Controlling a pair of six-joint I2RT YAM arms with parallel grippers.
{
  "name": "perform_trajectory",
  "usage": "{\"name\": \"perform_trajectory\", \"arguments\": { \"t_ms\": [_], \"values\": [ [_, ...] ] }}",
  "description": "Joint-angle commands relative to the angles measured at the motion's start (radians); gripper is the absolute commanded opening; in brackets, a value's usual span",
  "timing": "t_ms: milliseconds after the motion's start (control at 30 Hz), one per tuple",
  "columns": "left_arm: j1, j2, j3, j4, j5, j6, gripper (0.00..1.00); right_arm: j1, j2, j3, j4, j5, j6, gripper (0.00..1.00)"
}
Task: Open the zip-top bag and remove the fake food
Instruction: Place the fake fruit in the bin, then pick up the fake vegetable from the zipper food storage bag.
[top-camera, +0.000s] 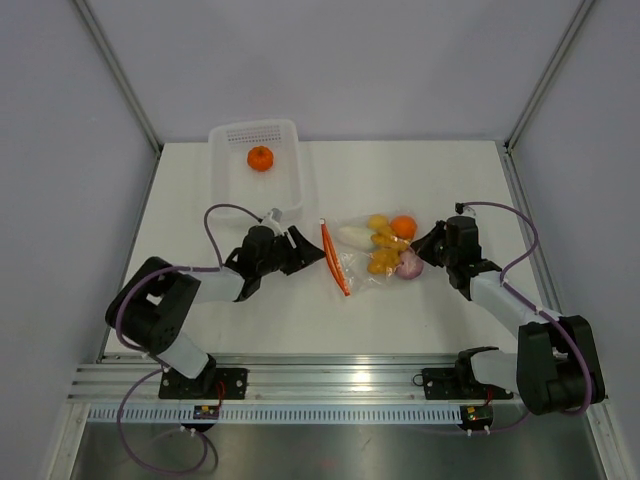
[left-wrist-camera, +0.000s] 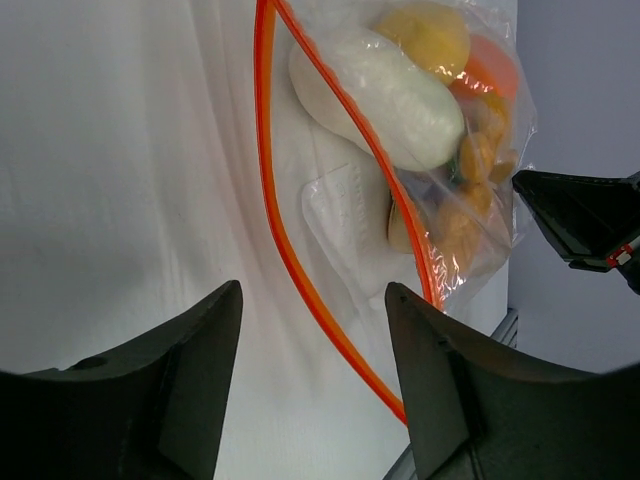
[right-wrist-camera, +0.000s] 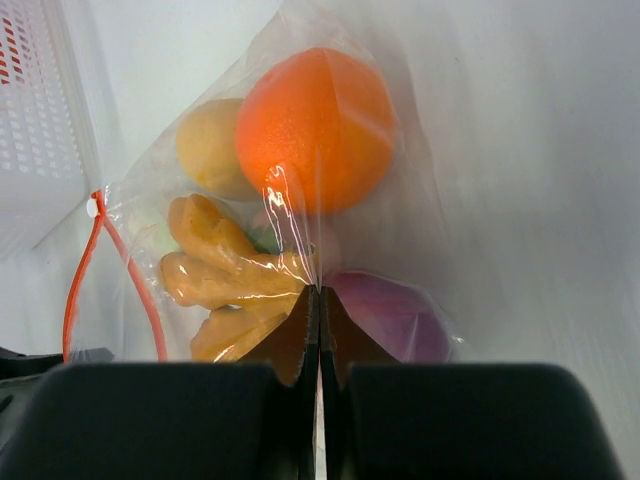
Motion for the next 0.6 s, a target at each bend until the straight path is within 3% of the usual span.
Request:
{"name": "perform_trajectory", "arguments": {
  "t_ms": [0,133,567],
  "values": [
    [-0.019,0.09,0.049,0.157,0.051,-0.043,0.6,-0.005,-0.019,0.002,0.049,-0.036,0.001,0.0],
    [-0.043,0.126,0.087,0.143,0.048,-0.034,0.55,-0.005,-0.029,-0.006,0.061,-0.052,0.002,0.0],
    [-0.079,0.232,0.199,0.129,0.065,-0.019,0.54,0.028,0.02,-0.001,0.098,-0.087,-0.005,0.0]
  ]
}}
